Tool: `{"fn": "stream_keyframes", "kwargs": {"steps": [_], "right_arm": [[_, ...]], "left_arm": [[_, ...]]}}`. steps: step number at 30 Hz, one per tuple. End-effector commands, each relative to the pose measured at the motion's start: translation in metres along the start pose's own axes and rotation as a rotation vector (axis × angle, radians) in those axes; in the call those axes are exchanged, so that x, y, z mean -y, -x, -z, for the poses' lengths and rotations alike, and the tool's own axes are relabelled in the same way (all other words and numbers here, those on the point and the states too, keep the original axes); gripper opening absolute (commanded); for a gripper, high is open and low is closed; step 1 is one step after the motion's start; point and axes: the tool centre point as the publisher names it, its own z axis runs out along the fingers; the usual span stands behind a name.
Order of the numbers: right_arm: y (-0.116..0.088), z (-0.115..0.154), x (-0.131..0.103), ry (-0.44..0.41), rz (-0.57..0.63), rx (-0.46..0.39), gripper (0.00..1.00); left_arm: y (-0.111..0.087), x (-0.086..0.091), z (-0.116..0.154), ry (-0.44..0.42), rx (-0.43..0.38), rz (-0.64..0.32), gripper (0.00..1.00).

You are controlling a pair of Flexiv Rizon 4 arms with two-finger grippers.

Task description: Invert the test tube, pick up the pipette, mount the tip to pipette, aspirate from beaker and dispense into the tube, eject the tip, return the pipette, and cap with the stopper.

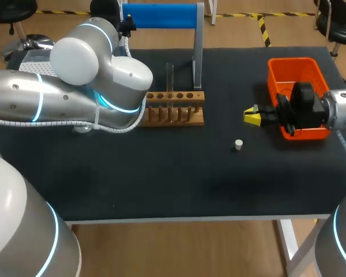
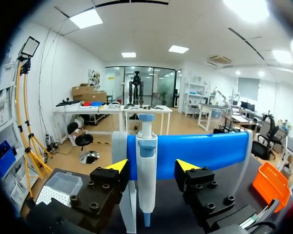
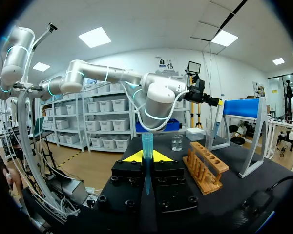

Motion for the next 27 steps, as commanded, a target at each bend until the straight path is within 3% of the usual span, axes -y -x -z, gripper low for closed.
{"fn": "stream_keyframes", "kwargs": {"steps": [1, 27], "right_arm": [[0.000, 0.000, 0.000, -0.001, 0.001, 0.001, 0.00], [0.000, 0.000, 0.000, -0.001, 0.001, 0.001, 0.00]], "left_arm": [[0.001, 0.000, -0.007, 0.002, -0.001, -0.010, 0.55], [0.006, 0.001, -0.023, 0.010, -0.005, -0.033, 0.56]]}}
